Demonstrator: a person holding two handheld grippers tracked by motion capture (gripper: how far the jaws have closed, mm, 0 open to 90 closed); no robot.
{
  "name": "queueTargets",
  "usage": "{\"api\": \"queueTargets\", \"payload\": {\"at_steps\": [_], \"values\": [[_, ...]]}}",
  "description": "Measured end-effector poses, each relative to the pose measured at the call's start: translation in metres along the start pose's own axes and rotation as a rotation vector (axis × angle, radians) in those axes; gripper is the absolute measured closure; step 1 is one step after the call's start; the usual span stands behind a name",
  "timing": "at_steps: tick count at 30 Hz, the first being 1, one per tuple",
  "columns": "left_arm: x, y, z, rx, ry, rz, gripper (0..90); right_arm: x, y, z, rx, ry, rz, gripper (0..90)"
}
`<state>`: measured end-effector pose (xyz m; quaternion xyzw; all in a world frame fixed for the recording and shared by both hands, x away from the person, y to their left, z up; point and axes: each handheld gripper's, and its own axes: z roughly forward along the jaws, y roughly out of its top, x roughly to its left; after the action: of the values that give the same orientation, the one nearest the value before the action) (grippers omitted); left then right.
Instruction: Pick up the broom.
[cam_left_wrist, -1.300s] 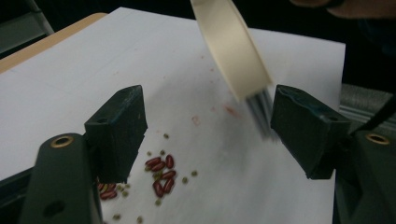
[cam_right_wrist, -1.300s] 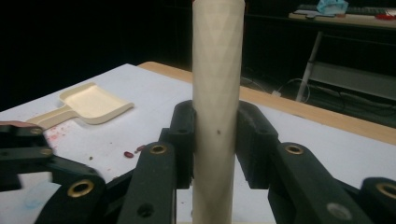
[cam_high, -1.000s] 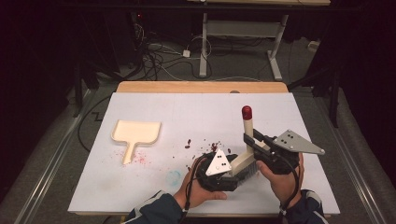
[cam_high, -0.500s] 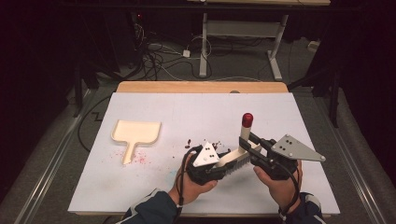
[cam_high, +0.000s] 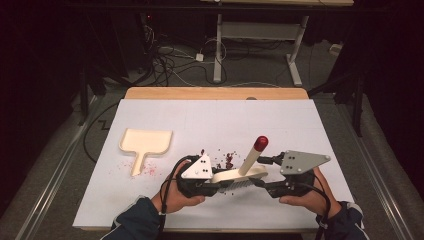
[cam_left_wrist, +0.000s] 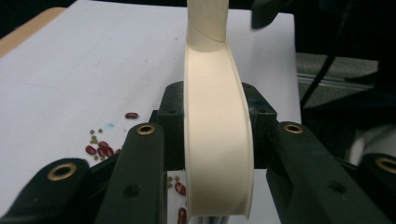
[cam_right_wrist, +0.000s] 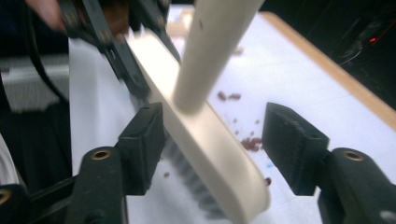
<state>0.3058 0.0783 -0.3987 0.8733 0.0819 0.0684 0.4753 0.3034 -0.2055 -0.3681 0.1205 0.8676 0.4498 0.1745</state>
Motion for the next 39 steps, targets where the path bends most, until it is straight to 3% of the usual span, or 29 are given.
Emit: {"api": "queueTargets", "payload": {"at_steps": [1,2,4,7,8,10,14,17,21,24,27,32,33,39], "values": [[-0.004,-0.002,-0.001,0.013,-0.022,0.023,66.0,0.0,-0.004,0.009,0.026,0.059,-0.007,38.8],[-0.004,-0.002,-0.001,0.013,-0.022,0.023,66.0,0.0,-0.004,0.009,0.026,0.059,-0.007,38.8],[-0.007,-0.004,-0.001,0.02,-0.049,0.035,66.0,0.002,-0.009,0.022,0.046,0.141,-0.017,40.1],[-0.007,-0.005,-0.002,0.008,-0.067,0.033,66.0,0.006,-0.012,0.032,0.075,0.208,-0.04,44.4],[-0.007,-0.005,-0.002,0.008,-0.067,0.033,65.9,0.006,-0.012,0.032,0.075,0.208,-0.04,44.4],[-0.007,-0.005,-0.003,0.004,-0.073,0.033,65.9,0.008,-0.015,0.04,0.065,0.246,-0.034,53.5],[-0.004,-0.007,-0.003,-0.007,-0.103,0.025,65.7,0.008,-0.017,0.041,0.052,0.288,-0.028,57.5],[-0.001,-0.008,-0.003,-0.029,-0.12,0.011,60.3,0.01,-0.016,0.039,0.042,0.299,-0.051,64.7],[0.003,-0.011,-0.002,-0.031,-0.093,0.0,53.8,0.013,-0.012,0.037,0.036,0.285,-0.048,67.2],[0.003,-0.013,0.003,0.042,0.011,-0.004,34.4,0.012,-0.011,0.038,0.044,0.252,-0.04,67.2],[0.004,-0.017,0.003,0.06,0.087,-0.01,23.5,0.01,-0.01,0.035,0.043,0.218,-0.018,67.2],[0.004,-0.018,-0.012,0.03,0.214,0.001,19.6,0.004,-0.009,0.029,0.039,0.167,0.023,67.2],[0.004,-0.019,-0.016,0.027,0.241,0.004,19.6,0.001,-0.009,0.026,0.044,0.125,0.045,67.2],[0.002,-0.032,-0.045,-0.007,0.381,-0.02,19.7,-0.008,-0.01,0.018,0.027,0.061,0.094,67.2]]}}
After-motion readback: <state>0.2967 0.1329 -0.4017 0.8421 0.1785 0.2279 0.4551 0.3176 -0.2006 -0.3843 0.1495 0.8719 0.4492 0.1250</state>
